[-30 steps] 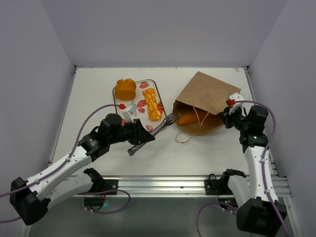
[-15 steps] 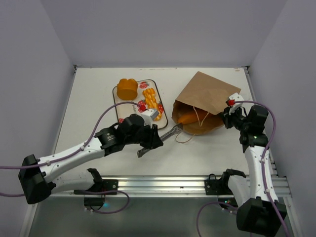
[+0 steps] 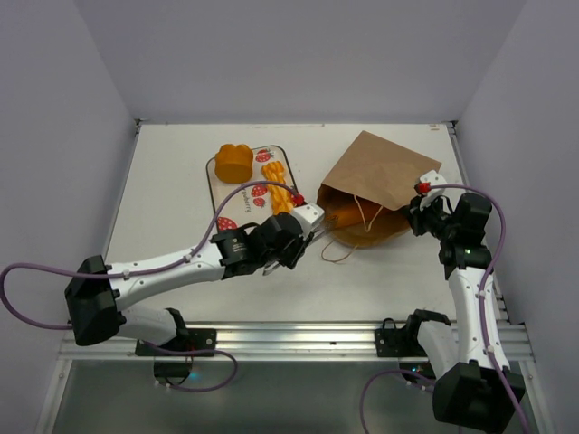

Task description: Take the fake bread out of the paper bag

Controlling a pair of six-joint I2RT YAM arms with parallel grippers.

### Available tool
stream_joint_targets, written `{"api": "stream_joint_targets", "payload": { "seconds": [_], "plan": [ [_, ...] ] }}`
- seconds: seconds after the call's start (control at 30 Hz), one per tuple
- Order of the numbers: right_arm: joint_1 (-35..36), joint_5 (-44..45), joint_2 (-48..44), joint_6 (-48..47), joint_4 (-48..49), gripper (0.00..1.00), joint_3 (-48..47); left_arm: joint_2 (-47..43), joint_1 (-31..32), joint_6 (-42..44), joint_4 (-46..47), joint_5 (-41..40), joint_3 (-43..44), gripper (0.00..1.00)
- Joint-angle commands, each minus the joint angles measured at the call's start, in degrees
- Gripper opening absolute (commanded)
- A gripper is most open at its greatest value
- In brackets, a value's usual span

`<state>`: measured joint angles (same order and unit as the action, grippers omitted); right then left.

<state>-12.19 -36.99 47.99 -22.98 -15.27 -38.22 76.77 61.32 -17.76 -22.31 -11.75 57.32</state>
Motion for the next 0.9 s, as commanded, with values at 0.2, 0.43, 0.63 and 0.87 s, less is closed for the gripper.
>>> {"api": "stream_joint_targets", "payload": {
  "seconds": [0.2,0.43,0.63,0.87],
  "plan": [
    [-0.6,-0.7,0.0,-0.7,0.9,0.0,-0.3,0.7,1.2,16.7,7.8,-5.0,2.4,0.37],
    [-0.6,-1.0,0.3,-0.8,0.9,0.0,-0.3,4.3,1.2,20.1,7.6,-5.2,3.9,0.48],
    [-0.7,-1.0,0.2,-0.8,0.9,0.0,-0.3,5.8,1.1,20.4,8.0,-6.1,4.6,0.49],
    [-0.7,-1.2,0.0,-0.7,0.8,0.0,-0.2,7.4,1.2,21.1,8.1,-8.3,5.7,0.49]
  ]
}}
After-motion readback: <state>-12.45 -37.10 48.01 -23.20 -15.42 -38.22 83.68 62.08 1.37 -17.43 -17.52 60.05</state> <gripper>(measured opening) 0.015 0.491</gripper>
